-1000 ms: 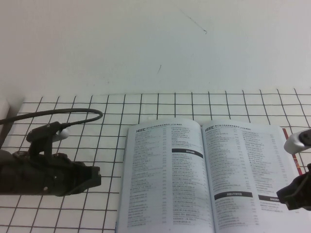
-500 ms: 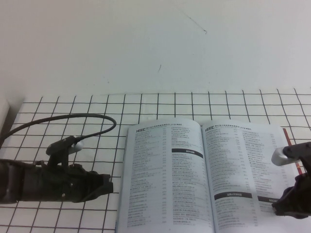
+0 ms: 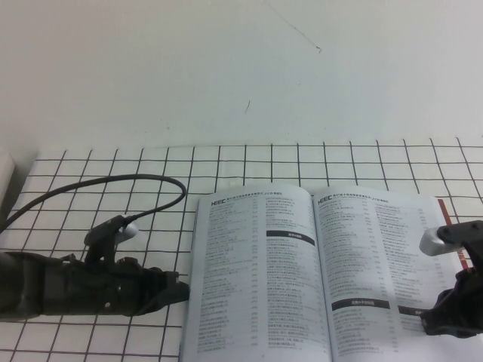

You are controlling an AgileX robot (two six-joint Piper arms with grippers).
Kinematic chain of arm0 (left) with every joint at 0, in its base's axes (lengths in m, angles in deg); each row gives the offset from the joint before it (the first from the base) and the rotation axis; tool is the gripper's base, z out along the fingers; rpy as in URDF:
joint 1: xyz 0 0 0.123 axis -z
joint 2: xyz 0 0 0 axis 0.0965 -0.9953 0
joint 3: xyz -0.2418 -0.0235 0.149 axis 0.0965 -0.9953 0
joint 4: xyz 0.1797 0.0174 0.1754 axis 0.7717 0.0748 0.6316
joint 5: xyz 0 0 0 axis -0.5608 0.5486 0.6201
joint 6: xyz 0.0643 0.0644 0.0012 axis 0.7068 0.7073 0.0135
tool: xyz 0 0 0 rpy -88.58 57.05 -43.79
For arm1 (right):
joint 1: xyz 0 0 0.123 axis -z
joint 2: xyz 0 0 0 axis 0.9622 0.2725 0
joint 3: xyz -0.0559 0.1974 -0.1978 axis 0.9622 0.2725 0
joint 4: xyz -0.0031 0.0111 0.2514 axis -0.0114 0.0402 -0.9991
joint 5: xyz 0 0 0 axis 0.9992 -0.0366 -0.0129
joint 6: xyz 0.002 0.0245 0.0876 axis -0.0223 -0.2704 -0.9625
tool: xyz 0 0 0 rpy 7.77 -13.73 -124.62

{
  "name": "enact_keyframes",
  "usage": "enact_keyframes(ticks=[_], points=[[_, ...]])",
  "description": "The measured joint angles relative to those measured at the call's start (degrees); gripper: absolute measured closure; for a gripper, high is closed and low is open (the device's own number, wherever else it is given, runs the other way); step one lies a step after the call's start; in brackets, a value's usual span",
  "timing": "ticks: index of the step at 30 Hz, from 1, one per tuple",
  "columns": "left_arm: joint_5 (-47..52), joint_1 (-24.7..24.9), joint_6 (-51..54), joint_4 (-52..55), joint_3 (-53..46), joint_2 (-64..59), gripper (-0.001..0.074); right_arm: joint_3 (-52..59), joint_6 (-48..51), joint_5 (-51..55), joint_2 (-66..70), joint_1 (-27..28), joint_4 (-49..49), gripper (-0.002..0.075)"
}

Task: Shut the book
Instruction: 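Close the open booklet and leave it lying on the table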

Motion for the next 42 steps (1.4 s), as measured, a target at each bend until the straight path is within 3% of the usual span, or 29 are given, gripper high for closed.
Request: enact_keyframes(ticks=[15, 29, 42], points=[[3.7, 0.9, 1.9, -0.4, 0.1, -0.9, 0.0738, 0.0, 0.0, 0.0, 0.0, 0.0, -0.1, 0.0729], [3.3, 16.4, -1.3, 1.1, 13.5, -1.0, 0.0738, 0.0, 0.0, 0.0, 0.0, 0.0, -0.8, 0.0729], [6.5, 22.7, -7.5, 0.1, 27.4, -1.0, 0.0738, -0.1, 0.0, -0.2, 0.1, 0.0, -1.8, 0.0729]])
